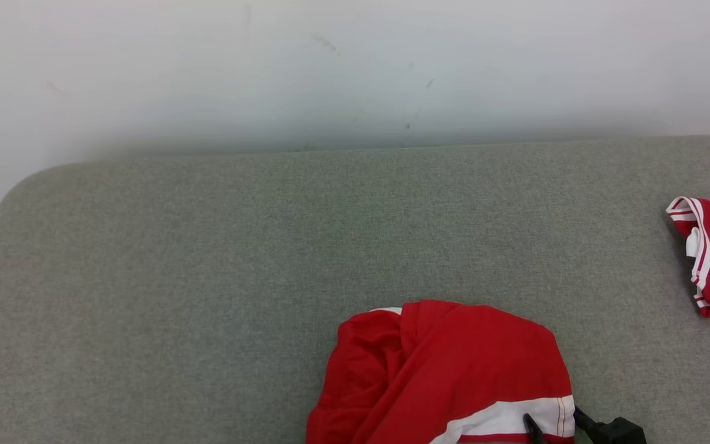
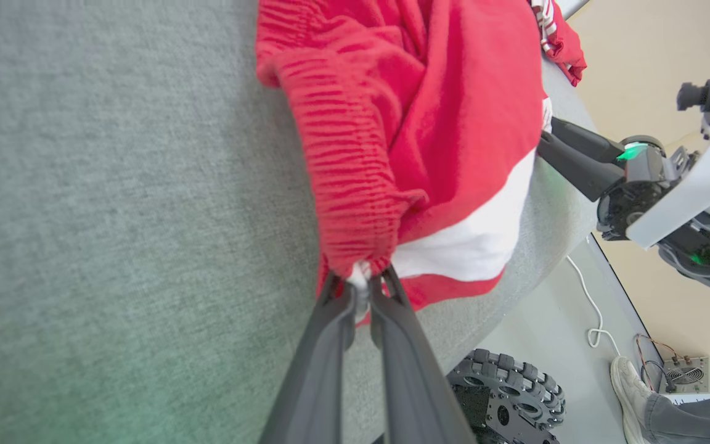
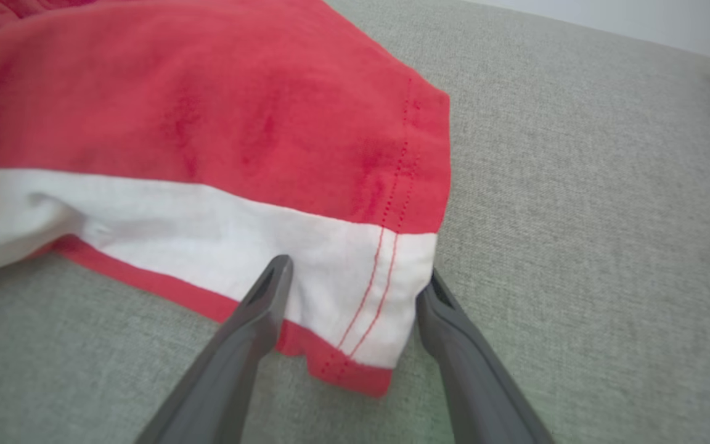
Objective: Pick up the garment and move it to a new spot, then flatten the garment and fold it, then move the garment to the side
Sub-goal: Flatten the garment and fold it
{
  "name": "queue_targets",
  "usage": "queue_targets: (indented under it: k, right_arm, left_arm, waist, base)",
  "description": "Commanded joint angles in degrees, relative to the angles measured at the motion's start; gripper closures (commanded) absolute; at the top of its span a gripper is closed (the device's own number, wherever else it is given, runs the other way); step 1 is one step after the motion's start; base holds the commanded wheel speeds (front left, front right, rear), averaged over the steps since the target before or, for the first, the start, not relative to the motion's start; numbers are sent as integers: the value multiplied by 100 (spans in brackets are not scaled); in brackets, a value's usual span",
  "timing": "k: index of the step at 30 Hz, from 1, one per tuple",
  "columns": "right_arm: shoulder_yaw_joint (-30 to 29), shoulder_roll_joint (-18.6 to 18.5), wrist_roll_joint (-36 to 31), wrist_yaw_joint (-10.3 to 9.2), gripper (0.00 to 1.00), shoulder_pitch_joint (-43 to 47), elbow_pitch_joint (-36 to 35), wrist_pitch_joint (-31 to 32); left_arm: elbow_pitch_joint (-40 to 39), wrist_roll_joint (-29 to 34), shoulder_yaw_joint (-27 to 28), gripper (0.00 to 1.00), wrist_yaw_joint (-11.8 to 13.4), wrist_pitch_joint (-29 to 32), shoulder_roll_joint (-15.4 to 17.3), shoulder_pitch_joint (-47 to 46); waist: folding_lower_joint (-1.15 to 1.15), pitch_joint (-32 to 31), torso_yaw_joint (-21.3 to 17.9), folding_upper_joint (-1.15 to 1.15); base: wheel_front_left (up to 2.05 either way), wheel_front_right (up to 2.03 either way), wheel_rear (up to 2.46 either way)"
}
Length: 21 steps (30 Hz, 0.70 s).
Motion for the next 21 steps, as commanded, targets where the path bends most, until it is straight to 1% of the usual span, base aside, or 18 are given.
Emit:
queue_targets:
  k: [1, 7, 8, 9, 10, 11, 12, 16, 18, 19, 21]
  right_arm:
    - [14, -29, 22, -14, 0, -48, 34, -44]
    - [109, -39, 63, -14, 0, -23, 25, -94]
    - [115, -36, 70, -14, 2, -14, 17, -98]
    - [122, -34, 79, -14, 15, -4, 11, -108]
    - [126, -36, 89, -14, 33, 7, 6, -119]
    - [126, -35, 101, -14, 45, 19, 4, -131]
    - [130, -37, 111, -14, 51, 29, 10, -130]
    - [158, -53, 159, -14, 68, 15, 56, -113]
    - [177, -53, 200, -14, 78, -25, 65, -114]
    - [180, -58, 210, -14, 84, -42, 70, -119]
    - [217, -63, 263, -14, 100, -65, 30, -150]
  left_arm:
    - [35, -48, -6, 100, 6, -47, 23, -53]
    - [109, -105, -38, 100, 6, -163, 64, -94]
    - [117, -115, -39, 100, 6, -182, 69, -102]
    - [126, -127, -42, 100, 6, -202, 73, -106]
    - [131, -124, -42, 100, 6, -228, 74, -104]
    - [139, -121, -44, 100, 6, -228, 73, -103]
    - [143, -128, -50, 100, 6, -244, 73, -104]
    - [158, -167, -77, 100, 6, -260, 67, -134]
    - [174, -179, -78, 100, 6, -271, 77, -146]
    - [181, -187, -71, 100, 6, -284, 82, -149]
    - [195, -224, -45, 100, 6, -321, 88, -141]
  waist:
    - [0, -5, 2, 0]
    - [0, -18, -10, 0]
    - [0, -21, -12, 0]
    - [0, -29, -16, 0]
    - [0, -34, -18, 0]
    - [0, -40, -19, 0]
    - [0, -41, -18, 0]
    - [0, -52, -1, 0]
    - [0, -61, 12, 0]
    - [0, -64, 18, 0]
    - [0, -79, 28, 0]
  base:
    - [0, 0, 0]
    - [0, 0, 0]
    - [0, 0, 0]
    - [0, 0, 0]
    - [0, 0, 0]
    - [0, 0, 0]
    - [0, 0, 0]
    - [0, 0, 0]
    - [0, 0, 0]
    - [0, 0, 0]
    - [0, 0, 0]
